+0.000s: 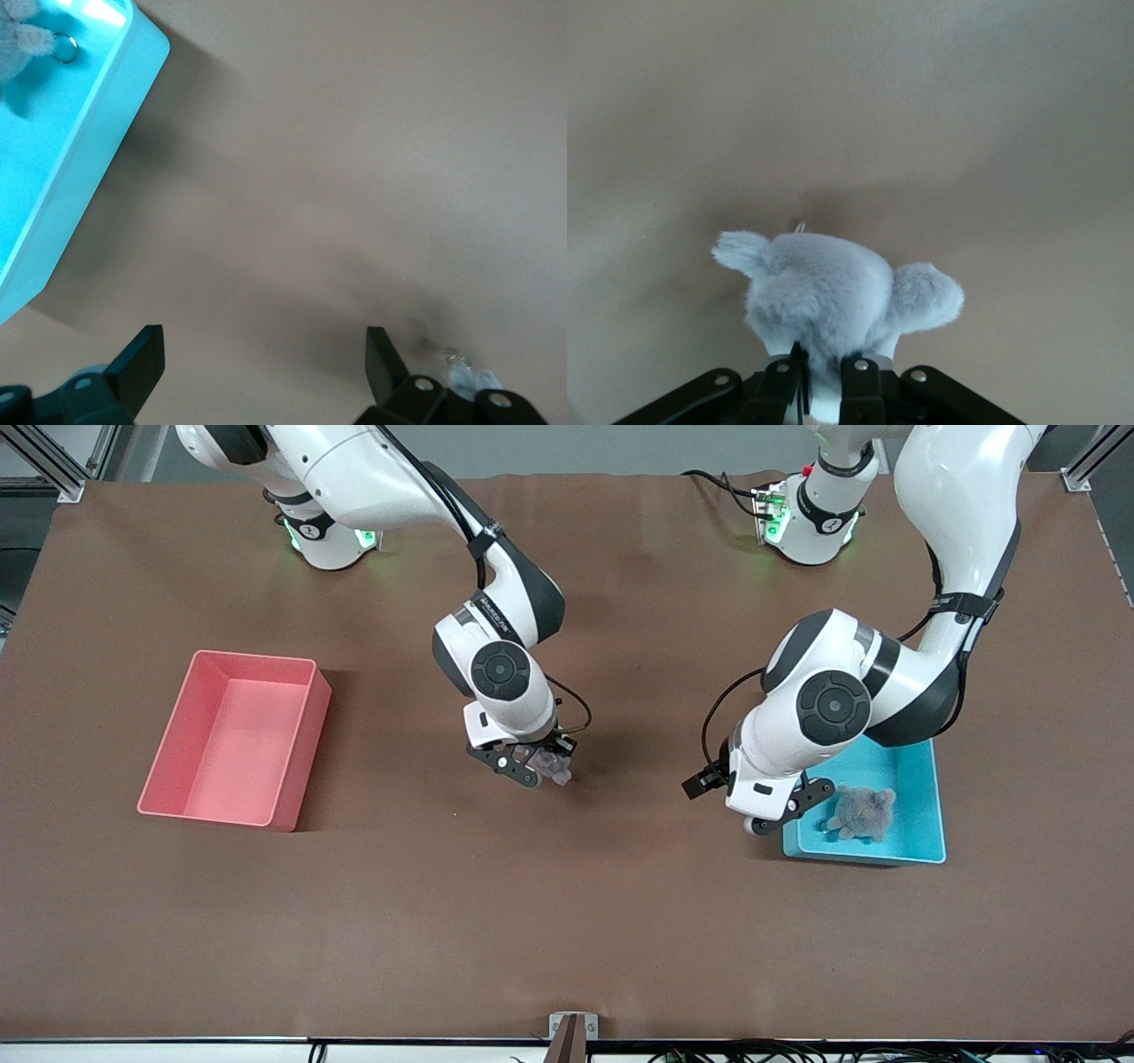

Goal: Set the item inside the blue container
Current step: 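Set the plush on the table and open the right gripper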

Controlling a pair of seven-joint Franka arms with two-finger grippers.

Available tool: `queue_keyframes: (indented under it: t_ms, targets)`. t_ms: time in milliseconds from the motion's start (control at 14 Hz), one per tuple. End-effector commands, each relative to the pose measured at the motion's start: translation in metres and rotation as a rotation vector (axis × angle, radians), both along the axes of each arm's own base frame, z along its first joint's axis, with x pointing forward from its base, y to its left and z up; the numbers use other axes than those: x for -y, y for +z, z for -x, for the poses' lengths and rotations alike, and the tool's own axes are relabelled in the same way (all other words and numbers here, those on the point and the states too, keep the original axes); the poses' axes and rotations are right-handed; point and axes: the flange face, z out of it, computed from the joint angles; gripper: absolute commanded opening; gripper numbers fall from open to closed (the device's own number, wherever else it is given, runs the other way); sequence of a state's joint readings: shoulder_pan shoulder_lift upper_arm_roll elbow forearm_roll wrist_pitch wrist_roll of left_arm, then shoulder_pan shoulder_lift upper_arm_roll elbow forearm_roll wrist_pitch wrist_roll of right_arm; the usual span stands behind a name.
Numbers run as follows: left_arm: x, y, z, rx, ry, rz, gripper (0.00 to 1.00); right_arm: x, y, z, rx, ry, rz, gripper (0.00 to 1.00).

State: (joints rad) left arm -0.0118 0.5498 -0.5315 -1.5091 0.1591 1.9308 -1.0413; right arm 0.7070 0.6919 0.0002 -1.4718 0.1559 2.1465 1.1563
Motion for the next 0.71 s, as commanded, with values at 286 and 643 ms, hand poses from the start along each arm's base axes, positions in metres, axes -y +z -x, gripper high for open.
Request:
queue_keyframes:
  t_ms: [286, 643]
  targets:
    - [0.002, 0.005, 0.006, -0.004, 0.004, -0.008, 1.0, 0.001, -0.022, 0.0, 0.02, -0.024, 0.007, 1.0]
    - [0.008, 0.003, 0.005, 0.007, 0.018, -0.004, 1.0, 0.035, 0.004, -0.031, 0.032, -0.01, -0.013, 1.0]
